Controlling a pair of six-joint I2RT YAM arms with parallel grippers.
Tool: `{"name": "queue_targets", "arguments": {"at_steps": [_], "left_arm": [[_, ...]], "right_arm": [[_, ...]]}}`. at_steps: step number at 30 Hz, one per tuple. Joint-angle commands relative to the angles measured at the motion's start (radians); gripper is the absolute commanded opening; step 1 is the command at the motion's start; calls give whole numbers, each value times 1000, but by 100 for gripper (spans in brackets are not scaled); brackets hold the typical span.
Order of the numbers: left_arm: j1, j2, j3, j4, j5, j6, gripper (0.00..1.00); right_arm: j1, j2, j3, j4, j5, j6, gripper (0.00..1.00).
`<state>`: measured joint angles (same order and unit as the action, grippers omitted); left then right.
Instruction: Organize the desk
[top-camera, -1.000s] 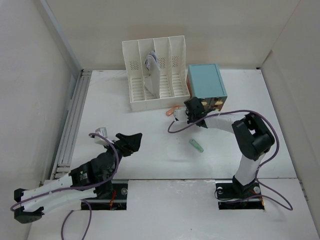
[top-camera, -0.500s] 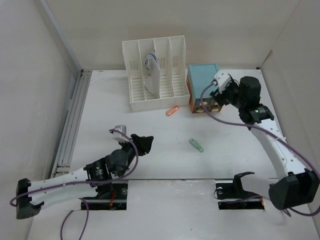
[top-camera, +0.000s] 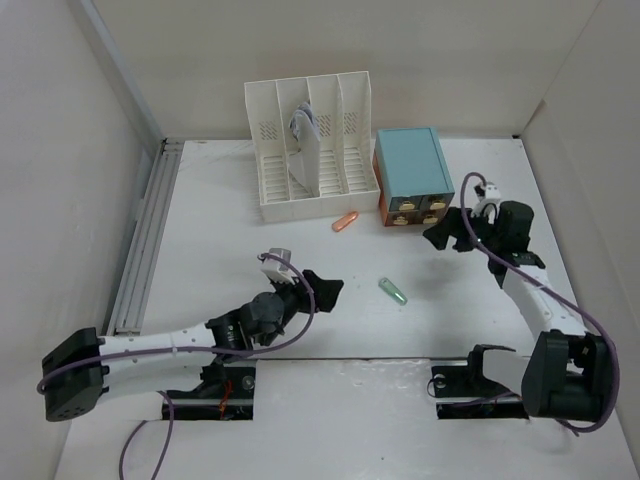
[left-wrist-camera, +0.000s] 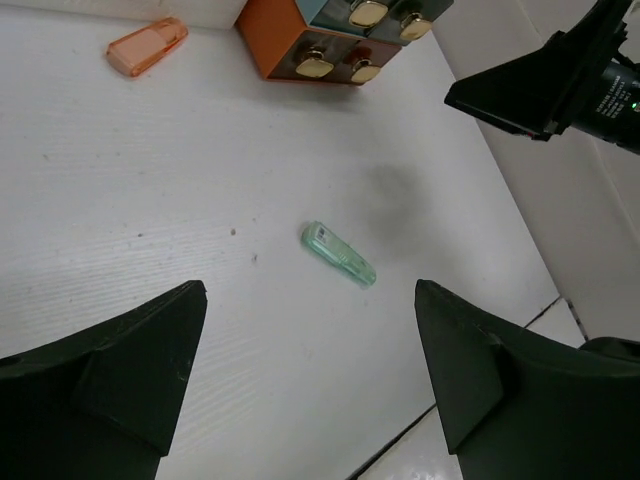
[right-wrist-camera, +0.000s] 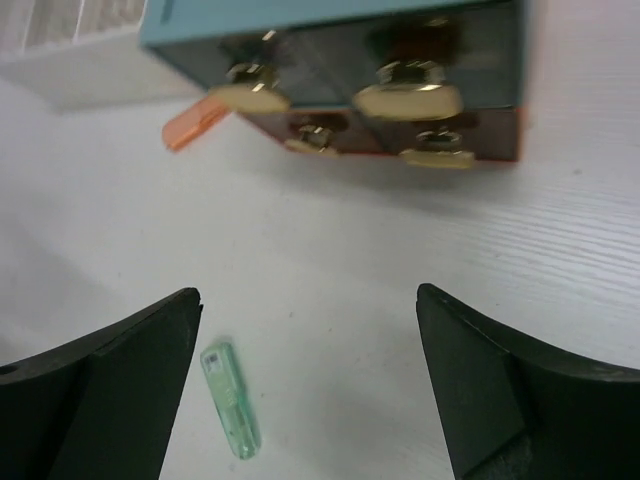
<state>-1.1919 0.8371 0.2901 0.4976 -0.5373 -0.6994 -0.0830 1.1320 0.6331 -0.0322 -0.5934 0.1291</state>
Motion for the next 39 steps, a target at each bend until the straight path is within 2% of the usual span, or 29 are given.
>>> {"name": "queue_targets", "arguments": {"at_steps": [1, 5, 9, 15, 26, 31, 35, 39], "left_arm": [[67, 90, -16, 284, 155, 20, 83], [78, 201, 44, 351, 215, 34, 84], [78, 255, 57, 392, 253, 34, 84], [78, 255, 47, 415, 254, 23, 84], [78, 246, 37, 406, 263, 14, 84], [78, 246, 37, 397, 254, 14, 84], [78, 246, 37, 388, 244, 14, 84], [78, 237, 37, 387, 244, 14, 84]], "right_arm": [[-90, 27, 4, 187, -42, 170, 93], [-127, 127, 4, 212, -20, 208, 88], [-153, 273, 11, 285, -72, 256, 88], [-173, 486, 51, 435, -137, 339, 84], [-173, 761, 131, 741, -222, 523, 83], [-173, 793, 108, 958, -233, 621, 83], [-173, 831, 108, 1015, -244, 679, 75], [-164, 831, 83, 1074, -226, 708, 72]]}}
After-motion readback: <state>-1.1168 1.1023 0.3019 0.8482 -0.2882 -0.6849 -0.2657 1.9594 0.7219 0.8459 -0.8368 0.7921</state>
